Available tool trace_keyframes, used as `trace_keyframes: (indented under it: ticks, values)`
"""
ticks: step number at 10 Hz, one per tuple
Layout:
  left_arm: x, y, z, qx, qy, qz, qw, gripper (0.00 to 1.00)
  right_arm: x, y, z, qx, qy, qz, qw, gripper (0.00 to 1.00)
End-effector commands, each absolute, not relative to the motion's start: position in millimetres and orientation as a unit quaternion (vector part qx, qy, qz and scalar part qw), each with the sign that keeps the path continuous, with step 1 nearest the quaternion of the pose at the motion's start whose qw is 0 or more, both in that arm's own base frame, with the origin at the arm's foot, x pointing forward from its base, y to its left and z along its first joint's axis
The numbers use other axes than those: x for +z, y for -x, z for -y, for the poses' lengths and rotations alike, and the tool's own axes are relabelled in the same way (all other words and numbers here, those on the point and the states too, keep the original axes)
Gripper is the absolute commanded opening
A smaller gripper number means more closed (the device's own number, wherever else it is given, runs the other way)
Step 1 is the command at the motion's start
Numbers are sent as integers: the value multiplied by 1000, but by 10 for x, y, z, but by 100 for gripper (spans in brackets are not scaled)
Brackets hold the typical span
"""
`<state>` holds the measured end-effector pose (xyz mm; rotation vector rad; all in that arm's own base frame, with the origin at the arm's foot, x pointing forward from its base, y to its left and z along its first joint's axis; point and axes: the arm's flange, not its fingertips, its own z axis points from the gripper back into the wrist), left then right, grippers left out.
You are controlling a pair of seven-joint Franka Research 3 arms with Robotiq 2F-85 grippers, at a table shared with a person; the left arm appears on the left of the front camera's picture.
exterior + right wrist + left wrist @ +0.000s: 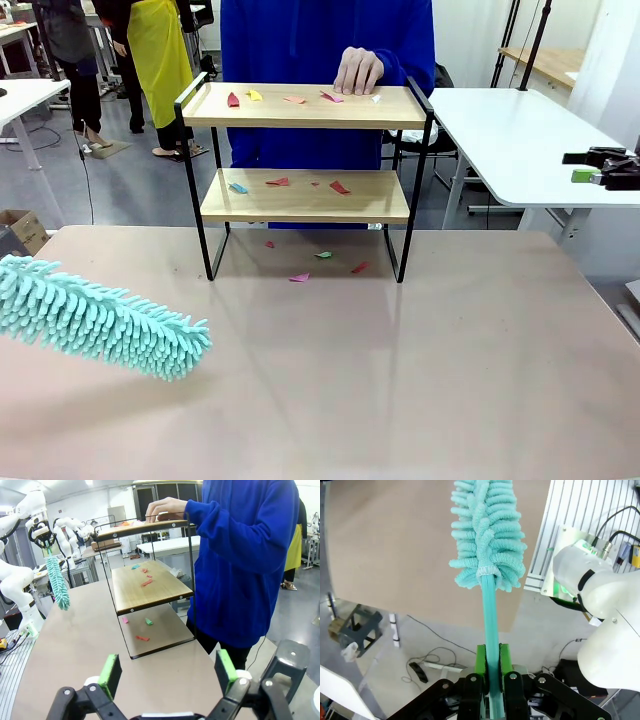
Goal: Clean the shelf.
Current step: Clean the specific section of the Shelf indicated by the human with the Duster.
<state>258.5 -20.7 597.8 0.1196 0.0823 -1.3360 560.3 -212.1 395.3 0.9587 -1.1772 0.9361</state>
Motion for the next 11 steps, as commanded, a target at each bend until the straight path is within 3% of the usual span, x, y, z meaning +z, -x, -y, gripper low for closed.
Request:
trace_keyframes:
  ticks: [1, 5, 11]
  values:
    - [6021, -2572, 203, -617, -50, -37, 784, 13, 3975, -5599, 2109, 409, -418, 515, 627, 100]
    - [5978, -2585, 207, -619, -55, -38, 783, 13, 3975, -5599, 2109, 409, -418, 515, 627, 100]
    - [6767, -2257, 1247, -558, 135, 135, 808, 13, 3975, -5599, 2109, 409, -418, 515, 627, 100]
